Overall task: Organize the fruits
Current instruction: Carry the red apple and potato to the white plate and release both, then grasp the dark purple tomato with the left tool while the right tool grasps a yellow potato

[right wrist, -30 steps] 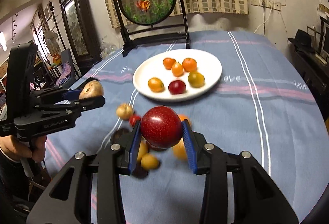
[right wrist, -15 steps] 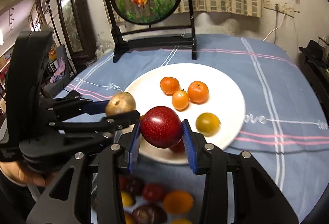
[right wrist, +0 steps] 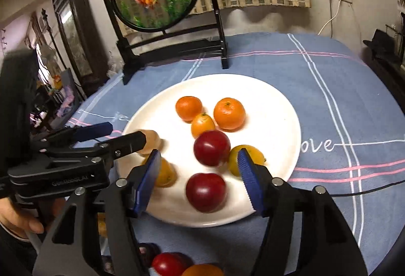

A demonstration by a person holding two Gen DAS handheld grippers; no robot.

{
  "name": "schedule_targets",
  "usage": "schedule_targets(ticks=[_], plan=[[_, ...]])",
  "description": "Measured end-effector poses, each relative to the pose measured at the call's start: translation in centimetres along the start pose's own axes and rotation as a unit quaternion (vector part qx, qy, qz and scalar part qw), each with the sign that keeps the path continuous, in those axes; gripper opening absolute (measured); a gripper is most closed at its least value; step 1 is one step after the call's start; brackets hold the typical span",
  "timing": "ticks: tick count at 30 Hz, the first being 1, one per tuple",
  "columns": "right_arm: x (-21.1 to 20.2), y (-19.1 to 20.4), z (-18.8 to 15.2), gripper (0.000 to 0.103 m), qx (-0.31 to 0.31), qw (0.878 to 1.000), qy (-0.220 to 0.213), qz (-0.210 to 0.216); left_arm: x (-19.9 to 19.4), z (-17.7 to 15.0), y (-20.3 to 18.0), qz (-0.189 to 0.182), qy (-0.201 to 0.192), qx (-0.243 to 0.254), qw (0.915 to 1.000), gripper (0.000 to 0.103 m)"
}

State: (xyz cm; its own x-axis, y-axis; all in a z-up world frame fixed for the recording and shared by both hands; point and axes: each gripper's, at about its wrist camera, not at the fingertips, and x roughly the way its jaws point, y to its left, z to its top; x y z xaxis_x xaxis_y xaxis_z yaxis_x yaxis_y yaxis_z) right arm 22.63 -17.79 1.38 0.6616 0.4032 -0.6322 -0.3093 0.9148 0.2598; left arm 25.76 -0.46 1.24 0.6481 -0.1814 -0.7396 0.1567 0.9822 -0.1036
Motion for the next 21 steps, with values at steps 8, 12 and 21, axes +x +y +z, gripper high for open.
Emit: schedule_targets(ticks=[8,12,21], plan=[[-2.3,-1.5,-1.3,0.065,0.049,0.999,-0.004,0.002,-2.5,-2.4,0.2,0.003,0.007,0.004,1.0000,0.078],[-4.3,-1.2,-2.2,0.067,0.046,0.999,-0.012,-0.008,-4.3,-3.8,-0.1,0.006,0.009,0.003,0.9999,0.079],[-9.6,-0.3,-5.0,0.068,0.030,0.999,-0.027,-0.028,-9.1,-6.5,-0.5,0.002,-0.012,-0.002,0.9999,0.084]])
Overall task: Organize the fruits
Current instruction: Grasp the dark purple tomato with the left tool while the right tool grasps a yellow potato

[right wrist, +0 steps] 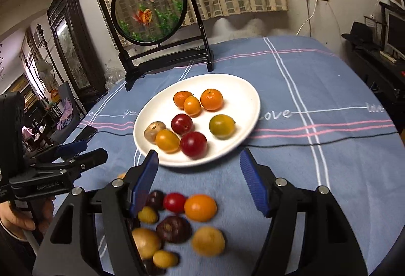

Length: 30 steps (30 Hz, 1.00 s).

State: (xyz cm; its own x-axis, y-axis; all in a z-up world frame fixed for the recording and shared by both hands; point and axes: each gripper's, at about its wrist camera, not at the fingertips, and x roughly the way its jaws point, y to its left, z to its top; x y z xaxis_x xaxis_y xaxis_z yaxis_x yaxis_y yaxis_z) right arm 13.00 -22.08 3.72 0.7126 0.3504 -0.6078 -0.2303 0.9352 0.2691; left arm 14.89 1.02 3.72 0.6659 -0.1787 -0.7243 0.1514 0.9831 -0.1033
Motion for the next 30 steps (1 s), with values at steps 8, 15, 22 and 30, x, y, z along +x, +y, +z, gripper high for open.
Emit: schedule_targets(ticks=[8,15,22,30], plan=[[-2.1,0.1,-3.1,0.068,0.001,1.000,0.013,-0.006,-2.3,-2.8,-0.3,-0.006,0.000,0.004,1.0000,0.086],[-3.1,-0.1,-5.6,0.068,-0.007,1.000,0.027,-0.007,-2.7,-4.9,-0.5,-0.011,0.014,0.002,0.9998,0.086],[-2.8,-0.8,-7.8,0.068,-0.031,0.997,0.058,-0.027,-2.4,-6.7,-0.7,-0.012,0.030,0.006,0.9995,0.086],[-0.7,-0.7,-9.4,0.068,-0.059,0.992,0.103,-0.052,-0.7,-8.4,-0.4,-0.021,0.062,0.004,0.9978,0.086]])
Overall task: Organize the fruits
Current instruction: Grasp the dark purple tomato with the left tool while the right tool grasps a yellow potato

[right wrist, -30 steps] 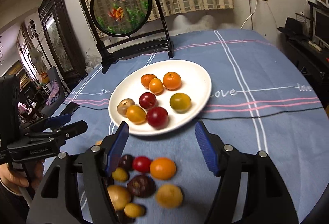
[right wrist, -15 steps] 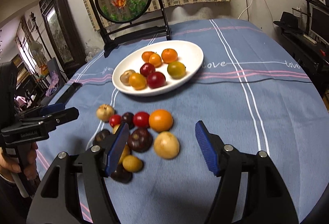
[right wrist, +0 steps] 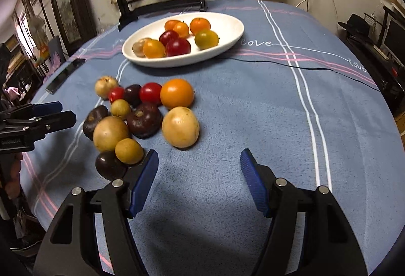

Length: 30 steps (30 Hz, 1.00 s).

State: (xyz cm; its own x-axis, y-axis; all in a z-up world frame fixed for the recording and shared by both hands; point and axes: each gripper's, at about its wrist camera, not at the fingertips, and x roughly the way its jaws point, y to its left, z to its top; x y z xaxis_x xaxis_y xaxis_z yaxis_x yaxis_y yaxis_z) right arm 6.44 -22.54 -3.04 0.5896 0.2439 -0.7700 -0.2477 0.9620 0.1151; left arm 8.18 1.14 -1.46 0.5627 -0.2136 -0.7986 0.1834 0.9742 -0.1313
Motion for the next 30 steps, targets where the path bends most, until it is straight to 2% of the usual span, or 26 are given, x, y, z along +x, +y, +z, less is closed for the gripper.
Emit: schedule_targets(ticks=[7,15,16,17,20,30], plan=[[2.4,1.7,0.6,0.068,-0.027,0.999,0.033,-0.019,1.1,-0.8,0.3,-0.008,0.010,0.002,0.9999,0.087],[3.7,2.1,2.5,0.068,-0.037,0.998,0.036,-0.042,2.5,-1.2,0.3,-0.004,0.023,0.015,0.9996,0.090],[3.8,2.2,2.7,0.066,-0.042,0.997,0.036,-0.045,2.5,-1.2,0.4,-0.004,0.023,0.016,0.9996,0.091],[3.8,2.3,2.7,0.061,-0.046,0.997,0.036,-0.046,2.6,-1.2,0.4,-0.005,0.023,0.016,0.9996,0.092],[4.0,2.7,2.9,0.037,-0.058,0.997,0.037,-0.032,2.7,-1.3,0.5,-0.006,0.025,0.018,0.9995,0.093],[2.0,1.7,1.7,0.037,-0.031,0.999,0.012,0.010,2.6,-1.8,-0.1,-0.004,0.030,0.046,0.9985,0.093]])
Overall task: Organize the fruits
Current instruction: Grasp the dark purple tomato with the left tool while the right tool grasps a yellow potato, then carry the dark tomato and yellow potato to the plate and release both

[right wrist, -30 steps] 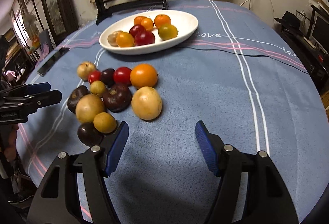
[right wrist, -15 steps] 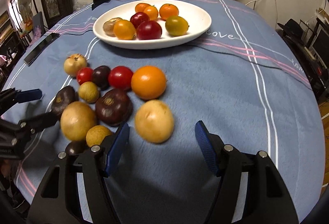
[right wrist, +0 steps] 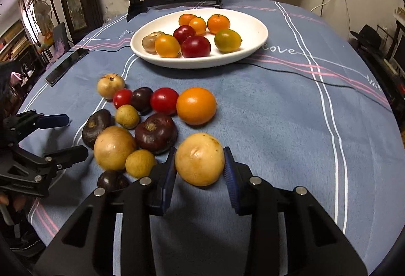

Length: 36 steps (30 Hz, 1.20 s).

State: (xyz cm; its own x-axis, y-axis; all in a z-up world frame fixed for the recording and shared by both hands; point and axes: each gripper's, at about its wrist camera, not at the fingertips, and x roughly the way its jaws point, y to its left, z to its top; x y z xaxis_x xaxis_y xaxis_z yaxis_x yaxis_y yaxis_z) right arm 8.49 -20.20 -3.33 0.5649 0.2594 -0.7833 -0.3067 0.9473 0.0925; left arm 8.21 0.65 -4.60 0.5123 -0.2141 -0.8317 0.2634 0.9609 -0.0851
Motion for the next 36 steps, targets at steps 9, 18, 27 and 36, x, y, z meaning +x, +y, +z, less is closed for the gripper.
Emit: schedule_targets(ticks=[9,18,27,36], plan=[[-1.1,-0.1,-0.6,0.037,0.008,1.000,-0.013,0.017,1.8,1.2,-1.4,0.025,0.010,0.030,0.9992,0.093],[-1.3,0.0,-0.7,0.037,0.012,0.999,-0.020,0.028,2.4,1.7,-1.7,0.024,0.018,0.031,0.9991,0.101],[-1.9,-0.4,-0.8,0.037,0.019,0.999,-0.026,0.026,2.2,2.9,-2.4,0.018,-0.002,0.036,0.9992,0.047],[-2.6,-0.5,-0.9,0.037,0.023,0.999,-0.033,0.025,0.9,2.1,-2.1,0.024,-0.006,0.025,0.9994,0.045]])
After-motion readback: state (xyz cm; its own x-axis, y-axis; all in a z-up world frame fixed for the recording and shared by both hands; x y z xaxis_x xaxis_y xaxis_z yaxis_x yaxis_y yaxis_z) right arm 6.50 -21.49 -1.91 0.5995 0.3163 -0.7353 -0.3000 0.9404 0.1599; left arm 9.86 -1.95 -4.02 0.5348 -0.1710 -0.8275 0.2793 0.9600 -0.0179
